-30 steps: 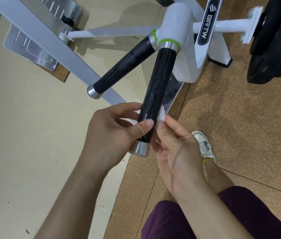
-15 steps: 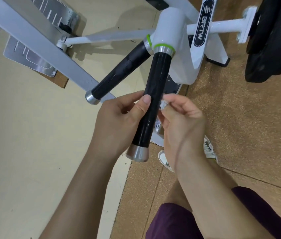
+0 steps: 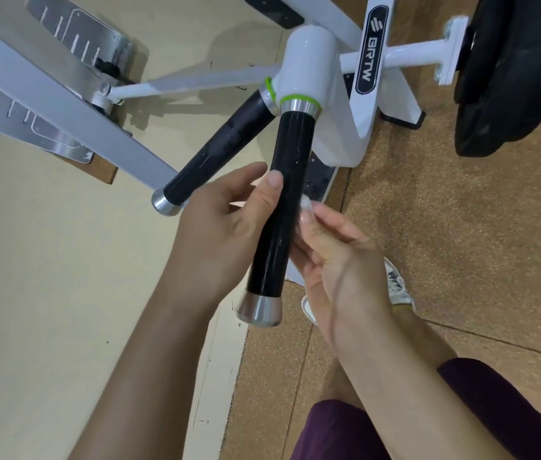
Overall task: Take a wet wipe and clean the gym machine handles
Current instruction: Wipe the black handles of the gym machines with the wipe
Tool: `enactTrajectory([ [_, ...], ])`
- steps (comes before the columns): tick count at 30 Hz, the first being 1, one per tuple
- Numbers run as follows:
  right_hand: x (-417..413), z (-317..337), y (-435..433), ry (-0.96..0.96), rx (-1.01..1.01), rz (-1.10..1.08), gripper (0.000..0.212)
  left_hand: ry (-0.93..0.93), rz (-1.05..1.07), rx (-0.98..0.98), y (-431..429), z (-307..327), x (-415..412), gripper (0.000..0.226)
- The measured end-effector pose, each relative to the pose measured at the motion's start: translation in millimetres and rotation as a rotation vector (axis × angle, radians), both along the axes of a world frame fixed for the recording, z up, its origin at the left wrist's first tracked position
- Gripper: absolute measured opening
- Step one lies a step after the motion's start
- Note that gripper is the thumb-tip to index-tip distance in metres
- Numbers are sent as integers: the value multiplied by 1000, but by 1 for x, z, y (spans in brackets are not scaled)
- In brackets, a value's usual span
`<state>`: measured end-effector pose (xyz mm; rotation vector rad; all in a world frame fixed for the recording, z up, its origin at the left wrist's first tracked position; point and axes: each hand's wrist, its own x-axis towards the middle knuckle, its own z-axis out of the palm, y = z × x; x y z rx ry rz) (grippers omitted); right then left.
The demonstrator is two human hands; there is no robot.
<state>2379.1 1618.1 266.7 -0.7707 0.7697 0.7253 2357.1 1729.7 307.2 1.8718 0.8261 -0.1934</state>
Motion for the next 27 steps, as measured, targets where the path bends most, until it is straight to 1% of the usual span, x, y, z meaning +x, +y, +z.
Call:
enactTrajectory([
  [3, 4, 1, -1, -23, -60, 37, 15, -17, -22, -1, 2, -1, 11, 18],
  [4, 12, 0, 2, -40, -98, 41, 14, -25, -18, -12, 1, -1, 13, 15],
  [7, 27, -1, 9, -108, -166, 1, 12, -35, 12, -93, -1, 0, 14, 18],
  [11, 3, 7, 0, -223, -278, 101, 12, -34, 17, -155, -1, 2, 16, 17],
  [13, 12, 3, 3, -225, -285, 116, 12, -21, 8, -197, 1, 1, 18, 19],
  [16, 36, -8, 14, -169, -204, 2, 14, -18, 7, -213, 4, 1, 19, 20],
  [17, 35, -8, 14, -189, -212, 9, 14, -20, 10, -206, 4, 1, 19, 21],
  [19, 23, -4, 7, -277, -262, 93, 14, -29, 29, -181, 4, -1, 20, 25],
  [22, 22, 0, 2, -386, -279, 158, 15, -40, -20, -45, 1, -4, 23, 38],
  [24, 39, -7, 9, -418, -270, 117, 20, -61, -68, -2, -3, -5, 25, 43],
  [27, 52, -16, 19, -417, -256, 1, 28, -91, -60, -33, -6, -4, 27, 49],
])
